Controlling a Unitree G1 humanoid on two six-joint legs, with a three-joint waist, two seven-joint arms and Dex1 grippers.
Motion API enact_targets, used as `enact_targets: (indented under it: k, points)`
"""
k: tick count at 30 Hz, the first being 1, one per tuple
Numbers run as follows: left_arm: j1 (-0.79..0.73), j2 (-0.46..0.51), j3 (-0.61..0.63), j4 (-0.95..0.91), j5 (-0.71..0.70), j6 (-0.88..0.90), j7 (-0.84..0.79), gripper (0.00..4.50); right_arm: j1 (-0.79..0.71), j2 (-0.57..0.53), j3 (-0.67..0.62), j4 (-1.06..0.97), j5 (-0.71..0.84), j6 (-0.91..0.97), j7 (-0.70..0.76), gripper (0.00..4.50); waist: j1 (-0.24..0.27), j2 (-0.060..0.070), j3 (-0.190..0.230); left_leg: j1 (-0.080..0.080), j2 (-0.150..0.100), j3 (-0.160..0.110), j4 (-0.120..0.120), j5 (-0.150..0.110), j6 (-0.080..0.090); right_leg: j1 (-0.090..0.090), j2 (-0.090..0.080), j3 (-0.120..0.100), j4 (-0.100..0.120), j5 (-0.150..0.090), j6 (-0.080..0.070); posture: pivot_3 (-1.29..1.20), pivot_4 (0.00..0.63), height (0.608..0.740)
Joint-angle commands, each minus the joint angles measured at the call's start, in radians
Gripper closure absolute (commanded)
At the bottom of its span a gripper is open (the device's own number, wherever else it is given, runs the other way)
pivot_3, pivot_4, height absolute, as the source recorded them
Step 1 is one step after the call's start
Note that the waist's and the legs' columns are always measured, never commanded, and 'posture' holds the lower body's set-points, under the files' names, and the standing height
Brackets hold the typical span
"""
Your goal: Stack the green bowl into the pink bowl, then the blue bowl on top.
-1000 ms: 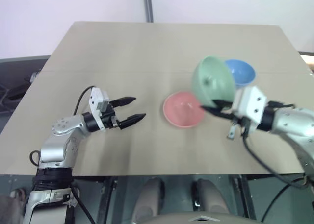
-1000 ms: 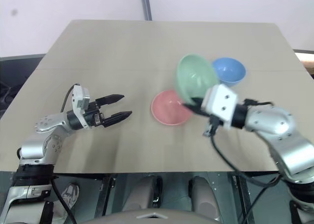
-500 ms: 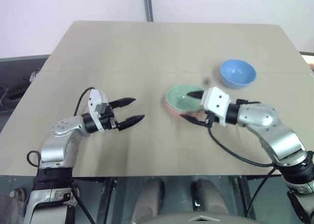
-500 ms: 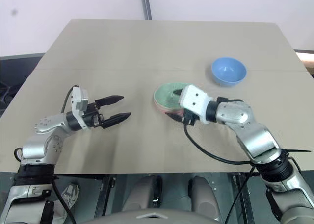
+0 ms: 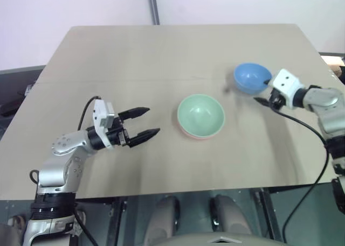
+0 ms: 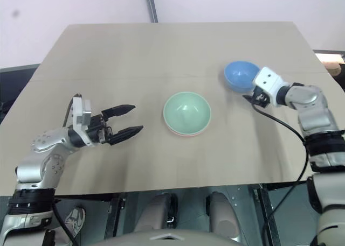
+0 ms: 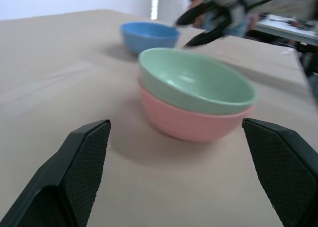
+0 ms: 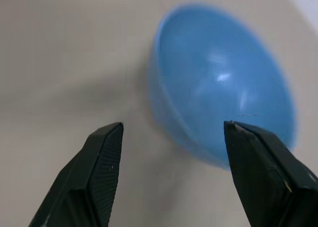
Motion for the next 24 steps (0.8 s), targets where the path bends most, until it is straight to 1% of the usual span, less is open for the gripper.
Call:
enact_targets:
  k: [1, 3, 5, 6, 7, 8, 9, 11, 12, 13, 14, 15, 16, 18, 19, 21, 23, 24]
  points:
    - [0.034, 0.078, 0.072, -0.093, -0.071, 0.017, -0.084, 0.0, -0.144, 0.045, 0.037, 0.257, -0.087, -0.169, -0.024, 0.99, 0.0, 0.0, 0.0, 0.0, 0.0, 0.001, -0.002, 0.0, -0.001, -0.002, 0.0, 0.001, 0.0, 0.0, 0.0, 0.0, 0.15, 0.74]
    - [0.052, 0.113, 0.095, -0.119, -0.096, 0.029, -0.11, 0.0, -0.205, 0.069, 0.053, 0.367, -0.123, -0.223, -0.041, 0.99, 0.003, 0.0, 0.0, -0.001, 0.0, 0.002, -0.006, 0.001, -0.001, -0.003, -0.001, 0.002, -0.002, 0.0, 0.0, 0.0, 0.15, 0.74]
    - [0.059, 0.133, 0.117, -0.138, -0.122, 0.048, -0.111, 0.0, -0.251, 0.085, 0.05, 0.44, -0.137, -0.248, -0.054, 1.37, 0.008, 0.0, 0.0, -0.002, -0.001, 0.003, -0.008, 0.001, -0.002, -0.004, -0.001, 0.003, -0.004, 0.0, 0.0, 0.0, 0.15, 0.74]
    - [0.059, 0.138, 0.125, -0.142, -0.128, 0.053, -0.107, 0.0, -0.267, 0.087, 0.048, 0.463, -0.142, -0.261, -0.051, 1.69, 0.009, 0.0, 0.001, -0.002, -0.001, 0.003, -0.008, 0.001, -0.002, -0.004, -0.002, 0.003, -0.004, 0.0, 0.0, 0.0, 0.15, 0.74]
    - [0.063, 0.141, 0.135, -0.146, -0.135, 0.058, -0.104, 0.0, -0.277, 0.088, 0.045, 0.474, -0.145, -0.273, -0.048, 1.86, 0.009, 0.0, 0.001, -0.002, -0.002, 0.003, -0.009, 0.001, -0.002, -0.004, -0.003, 0.003, -0.005, 0.0, 0.0, 0.0, 0.15, 0.74]
    - [0.067, 0.141, 0.143, -0.151, -0.141, 0.063, -0.099, 0.0, -0.283, 0.086, 0.042, 0.478, -0.146, -0.283, -0.04, 2.47, 0.01, 0.0, 0.001, -0.002, -0.002, 0.003, -0.008, 0.001, -0.002, -0.004, -0.003, 0.003, -0.005, 0.0, 0.0, 0.0, 0.15, 0.74]
    - [0.071, 0.137, 0.15, -0.156, -0.148, 0.067, -0.093, 0.0, -0.284, 0.081, 0.039, 0.475, -0.146, -0.297, -0.033, 2.84, 0.009, 0.0, 0.001, -0.002, -0.002, 0.003, -0.008, 0.001, -0.002, -0.004, -0.004, 0.003, -0.005, 0.0, 0.0, 0.0, 0.15, 0.74]
    - [0.079, 0.132, 0.157, -0.169, -0.158, 0.075, -0.081, 0.0, -0.279, 0.065, 0.034, 0.452, -0.147, -0.326, -0.021, 3.74, 0.008, 0.0, 0.001, -0.002, -0.003, 0.004, -0.008, 0.001, -0.002, -0.004, -0.004, 0.003, -0.005, 0.0, 0.0, 0.0, 0.15, 0.74]
    - [0.084, 0.129, 0.158, -0.174, -0.159, 0.075, -0.078, 0.0, -0.266, 0.05, 0.025, 0.407, -0.136, -0.339, -0.004, 4.22, 0.008, 0.001, 0.001, -0.002, -0.003, 0.003, -0.008, 0.001, -0.001, -0.004, -0.004, 0.003, -0.005, 0.0, 0.0, 0.0, 0.15, 0.74]
    - [0.088, 0.128, 0.158, -0.178, -0.159, 0.074, -0.075, 0.0, -0.256, 0.041, 0.018, 0.375, -0.128, -0.346, 0.008, 4.37, 0.008, 0.001, 0.001, -0.002, -0.003, 0.003, -0.008, 0.001, -0.001, -0.004, -0.004, 0.003, -0.004, 0.0, 0.0, 0.0, 0.15, 0.74]
    - [0.093, 0.125, 0.16, -0.18, -0.16, 0.075, -0.07, 0.0, -0.226, 0.026, -0.001, 0.285, -0.094, -0.328, 0.045, 4.37, 0.008, 0.001, 0.001, -0.002, -0.003, 0.003, -0.008, 0.001, -0.001, -0.004, -0.004, 0.003, -0.003, 0.0, 0.0, 0.0, 0.15, 0.74]
    - [0.1, 0.121, 0.16, -0.178, -0.157, 0.072, -0.069, 0.0, -0.165, 0.005, -0.032, 0.103, -0.016, -0.256, 0.111, 4.37, 0.009, 0.001, 0.001, -0.002, -0.002, 0.003, -0.009, 0.001, -0.001, -0.004, -0.004, 0.003, -0.003, 0.0, 0.0, 0.0, 0.15, 0.74]
    - [0.105, 0.118, 0.159, -0.178, -0.155, 0.07, -0.068, 0.0, -0.117, -0.01, -0.056, -0.036, 0.039, -0.193, 0.157, 4.37, 0.009, 0.001, 0.001, -0.002, -0.002, 0.002, -0.009, 0.001, -0.001, -0.004, -0.004, 0.002, -0.003, 0.0, 0.0, 0.0, 0.15, 0.74]
    - [0.108, 0.111, 0.156, -0.165, -0.147, 0.063, -0.066, 0.0, 0.039, -0.094, -0.105, -0.458, 0.22, 0.031, 0.269, 4.37, 0.011, 0.002, 0.001, -0.002, -0.001, 0.001, -0.009, 0.001, -0.001, -0.004, -0.004, 0.001, -0.003, 0.0, 0.0, 0.0, 0.15, 0.74]
    - [0.104, 0.107, 0.153, -0.154, -0.143, 0.061, -0.064, 0.0, 0.115, -0.135, -0.129, -0.651, 0.299, 0.155, 0.284, 4.37, 0.016, 0.003, 0.002, -0.002, -0.001, 0.0, -0.009, 0.001, -0.001, -0.004, -0.004, 0.0, -0.003, 0.0, 0.0, 0.0, 0.15, 0.74]
    - [0.096, 0.101, 0.145, -0.13, -0.131, 0.052, -0.068, 0.0, 0.221, -0.183, -0.159, -0.926, 0.404, 0.342, 0.266, 4.37, 0.022, 0.004, 0.002, -0.003, -0.001, -0.002, -0.009, 0.001, -0.001, -0.004, -0.007, -0.002, -0.003, 0.0, 0.0, 0.0, 0.15, 0.74]
    - [0.089, 0.096, 0.134, -0.112, -0.117, 0.042, -0.073, 0.0, 0.283, -0.184, -0.175, -1.099, 0.476, 0.483, 0.203, 4.37, 0.019, 0.003, 0.002, -0.002, 0.0, -0.002, -0.009, 0.001, -0.001, -0.003, -0.006, -0.002, -0.003, 0.0, 0.0, 0.0, 0.15, 0.74]
    - [0.082, 0.093, 0.128, -0.102, -0.113, 0.04, -0.073, 0.0, 0.311, -0.178, -0.161, -1.17, 0.491, 0.53, 0.177, 4.37, 0.019, 0.003, 0.002, 0.0, 0.0, -0.003, -0.008, 0.001, -0.001, -0.002, -0.006, -0.002, -0.003, 0.0, 0.0, 0.0, 0.15, 0.74]
